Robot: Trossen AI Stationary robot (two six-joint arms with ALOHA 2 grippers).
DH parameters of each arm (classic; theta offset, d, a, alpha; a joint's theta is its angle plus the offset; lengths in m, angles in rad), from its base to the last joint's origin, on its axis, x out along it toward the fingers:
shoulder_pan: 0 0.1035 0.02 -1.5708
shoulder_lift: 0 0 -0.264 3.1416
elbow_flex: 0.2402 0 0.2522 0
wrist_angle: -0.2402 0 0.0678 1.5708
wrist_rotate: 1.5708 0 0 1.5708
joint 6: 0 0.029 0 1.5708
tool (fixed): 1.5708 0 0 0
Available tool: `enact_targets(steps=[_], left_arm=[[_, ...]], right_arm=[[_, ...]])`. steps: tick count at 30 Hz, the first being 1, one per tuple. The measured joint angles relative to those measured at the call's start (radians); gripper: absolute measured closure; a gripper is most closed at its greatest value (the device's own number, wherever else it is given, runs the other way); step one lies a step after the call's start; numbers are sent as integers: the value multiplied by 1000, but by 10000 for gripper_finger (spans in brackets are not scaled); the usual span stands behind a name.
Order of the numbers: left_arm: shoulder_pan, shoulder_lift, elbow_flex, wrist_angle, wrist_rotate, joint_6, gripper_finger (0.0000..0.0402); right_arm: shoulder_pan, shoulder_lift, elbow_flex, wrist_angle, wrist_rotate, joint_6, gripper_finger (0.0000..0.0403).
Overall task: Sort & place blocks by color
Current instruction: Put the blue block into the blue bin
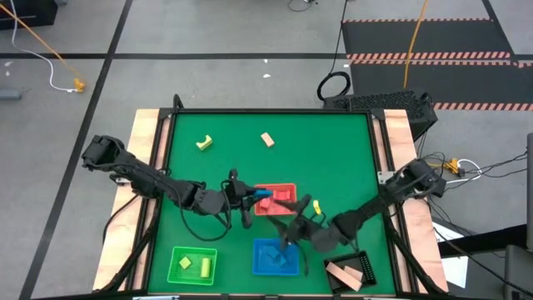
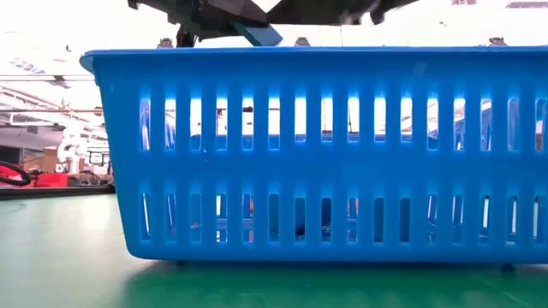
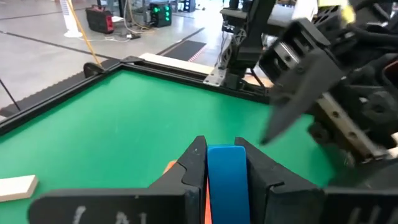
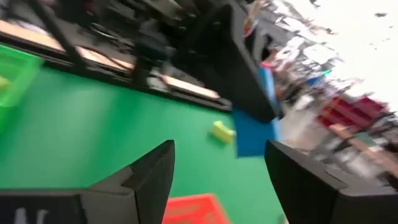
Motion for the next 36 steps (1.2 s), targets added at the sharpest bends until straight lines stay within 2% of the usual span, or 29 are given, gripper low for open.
enact_targets(steps=[6, 11, 15, 17, 19, 23, 30, 36], left_arm=[[-23, 0, 0, -61, 30, -74, 349], [-54, 24, 0, -48, 246, -147, 349], [-93, 116, 0, 45, 350, -158, 344], [-108, 169, 0, 91, 393, -159, 345], [-114, 223, 0, 183, 446, -160, 346], [-120, 284, 1, 258, 548, -181, 346], [-121, 332, 2, 248, 631, -258, 346], [-121, 359, 2, 246, 634, -313, 328]], right_arm=[[119, -40, 0, -139, -3, 319, 165], [192, -57, 0, -134, -3, 420, 171], [227, -54, 0, -123, -10, 422, 172], [231, -55, 0, -124, -75, 460, 172], [232, -55, 0, -124, -185, 526, 172], [226, -55, 0, -141, -339, 723, 172], [225, -55, 0, -262, -345, 1069, 172], [225, -55, -1, -316, -345, 1172, 172]])
